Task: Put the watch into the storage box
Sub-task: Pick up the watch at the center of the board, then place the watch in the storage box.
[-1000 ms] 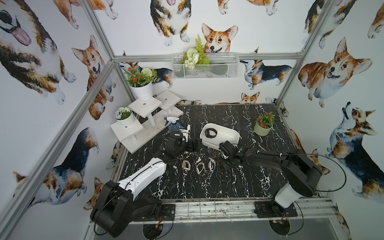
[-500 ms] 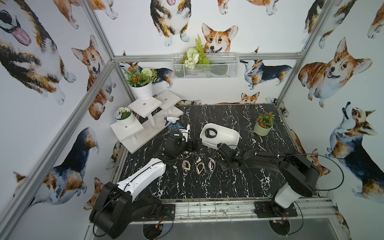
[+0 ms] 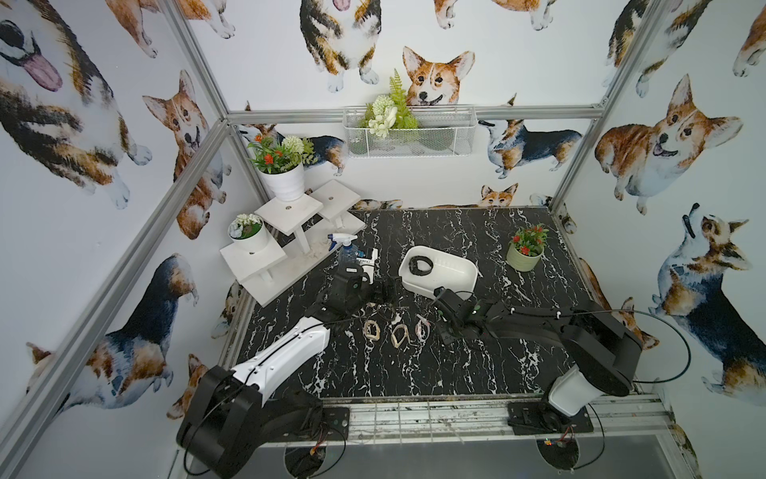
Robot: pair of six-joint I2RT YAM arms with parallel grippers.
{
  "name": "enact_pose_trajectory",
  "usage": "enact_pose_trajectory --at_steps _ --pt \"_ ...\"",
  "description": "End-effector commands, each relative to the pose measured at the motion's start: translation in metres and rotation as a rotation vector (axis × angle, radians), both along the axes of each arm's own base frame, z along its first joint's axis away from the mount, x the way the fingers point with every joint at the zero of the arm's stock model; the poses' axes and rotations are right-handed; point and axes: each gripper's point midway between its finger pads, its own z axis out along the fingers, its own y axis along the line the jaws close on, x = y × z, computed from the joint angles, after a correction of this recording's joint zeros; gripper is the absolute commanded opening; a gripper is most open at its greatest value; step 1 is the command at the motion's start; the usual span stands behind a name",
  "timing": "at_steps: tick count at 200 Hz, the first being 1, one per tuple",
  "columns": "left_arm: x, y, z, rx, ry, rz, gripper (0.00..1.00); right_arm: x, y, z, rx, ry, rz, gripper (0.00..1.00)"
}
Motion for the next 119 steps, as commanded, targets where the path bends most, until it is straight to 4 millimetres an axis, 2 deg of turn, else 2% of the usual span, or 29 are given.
enact_pose_trajectory --at_steps 1,42,66,119 --pt "0.001 0.001 0.002 0.01 -0.017 0.003 1.0 -0.014 -0.006 0.005 -0.01 0.044 0.032 0.0" --pt "0.0 0.002 0.006 -0.002 -0.026 0.008 1.0 -0.011 0.013 0.047 0.167 0.009 0.09 0.0" --pt "0.0 0.003 0.009 -0.004 -0.033 0.01 1.0 -0.007 0.017 0.077 0.244 -0.033 0.122 0.0" --pt "0.001 0.001 0.014 -0.017 -0.041 0.007 1.0 0.028 0.002 0.147 0.347 -0.164 0.092 0.0"
